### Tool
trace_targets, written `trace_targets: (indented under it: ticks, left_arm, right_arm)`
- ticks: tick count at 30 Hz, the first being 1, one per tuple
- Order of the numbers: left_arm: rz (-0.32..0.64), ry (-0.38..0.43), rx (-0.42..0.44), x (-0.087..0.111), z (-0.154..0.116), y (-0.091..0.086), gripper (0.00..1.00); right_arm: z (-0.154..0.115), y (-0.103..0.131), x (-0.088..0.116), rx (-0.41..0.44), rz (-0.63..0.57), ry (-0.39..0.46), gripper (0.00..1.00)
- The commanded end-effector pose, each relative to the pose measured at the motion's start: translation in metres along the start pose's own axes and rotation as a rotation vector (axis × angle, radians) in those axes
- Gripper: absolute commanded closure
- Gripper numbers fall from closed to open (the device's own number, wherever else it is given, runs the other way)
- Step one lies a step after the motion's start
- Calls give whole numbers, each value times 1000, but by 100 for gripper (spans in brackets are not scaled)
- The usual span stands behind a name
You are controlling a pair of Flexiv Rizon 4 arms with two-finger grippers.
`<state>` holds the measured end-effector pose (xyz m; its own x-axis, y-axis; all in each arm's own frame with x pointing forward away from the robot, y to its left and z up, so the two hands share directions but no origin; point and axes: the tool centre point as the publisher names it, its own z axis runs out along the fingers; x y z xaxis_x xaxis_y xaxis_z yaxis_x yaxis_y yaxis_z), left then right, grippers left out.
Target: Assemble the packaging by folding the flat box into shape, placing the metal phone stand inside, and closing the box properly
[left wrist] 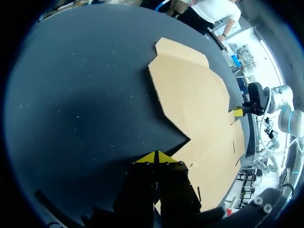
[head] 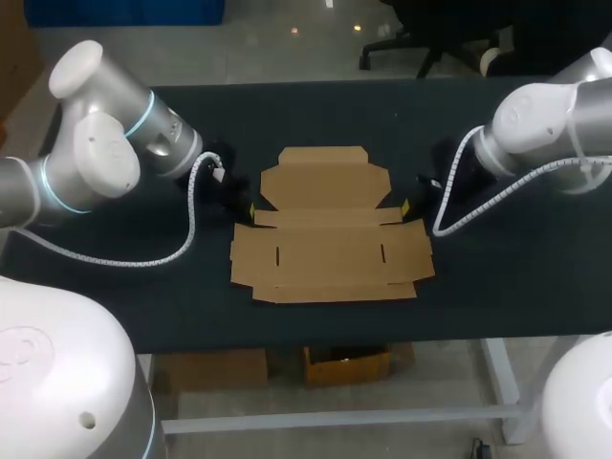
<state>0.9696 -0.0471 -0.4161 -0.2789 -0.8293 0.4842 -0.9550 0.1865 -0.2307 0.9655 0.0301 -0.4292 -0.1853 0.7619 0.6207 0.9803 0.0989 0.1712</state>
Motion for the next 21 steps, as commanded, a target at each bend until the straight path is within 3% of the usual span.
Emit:
trace_targets:
  ticks: [1,21]
  left_arm:
    - [-7,6,-7,-5,5,-2,100]
    - [-37,27,33,-5,-4,10,100]
  right_arm:
    - [1,1,-5,6,0,14,100]
    - [5,-1,-6,5,0,34,100]
